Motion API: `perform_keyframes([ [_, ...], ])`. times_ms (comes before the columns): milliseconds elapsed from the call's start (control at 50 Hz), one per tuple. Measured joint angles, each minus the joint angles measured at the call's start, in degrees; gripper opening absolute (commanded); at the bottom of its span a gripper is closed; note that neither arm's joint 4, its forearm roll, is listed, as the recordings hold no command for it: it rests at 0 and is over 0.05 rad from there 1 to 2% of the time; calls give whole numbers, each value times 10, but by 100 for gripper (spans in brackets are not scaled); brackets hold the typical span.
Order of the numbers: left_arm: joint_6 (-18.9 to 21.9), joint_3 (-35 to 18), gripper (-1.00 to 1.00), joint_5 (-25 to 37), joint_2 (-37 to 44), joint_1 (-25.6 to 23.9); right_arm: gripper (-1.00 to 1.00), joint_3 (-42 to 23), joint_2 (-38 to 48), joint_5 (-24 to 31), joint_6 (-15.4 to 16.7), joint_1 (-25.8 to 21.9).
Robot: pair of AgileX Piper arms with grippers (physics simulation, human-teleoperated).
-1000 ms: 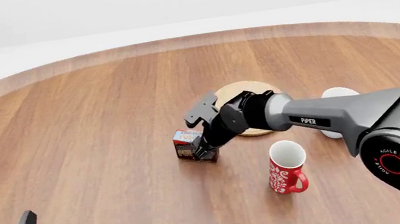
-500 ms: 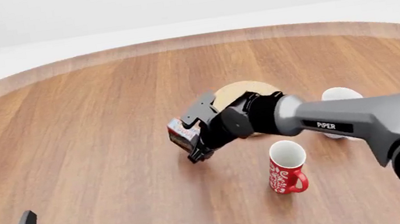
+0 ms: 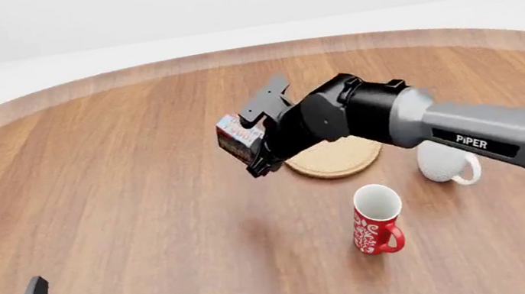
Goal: Put the chocolate pudding to the left of the plate.
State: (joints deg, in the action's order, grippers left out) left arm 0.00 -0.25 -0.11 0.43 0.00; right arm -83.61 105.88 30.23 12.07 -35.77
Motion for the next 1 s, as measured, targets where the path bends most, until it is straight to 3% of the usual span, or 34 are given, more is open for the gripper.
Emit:
perform_keyframes([
  [360,0,0,100,0,0,0,-100,-144,50,81,33,21],
  [1000,0,0,100,0,0,0,-100,-464,271,200,62,53],
])
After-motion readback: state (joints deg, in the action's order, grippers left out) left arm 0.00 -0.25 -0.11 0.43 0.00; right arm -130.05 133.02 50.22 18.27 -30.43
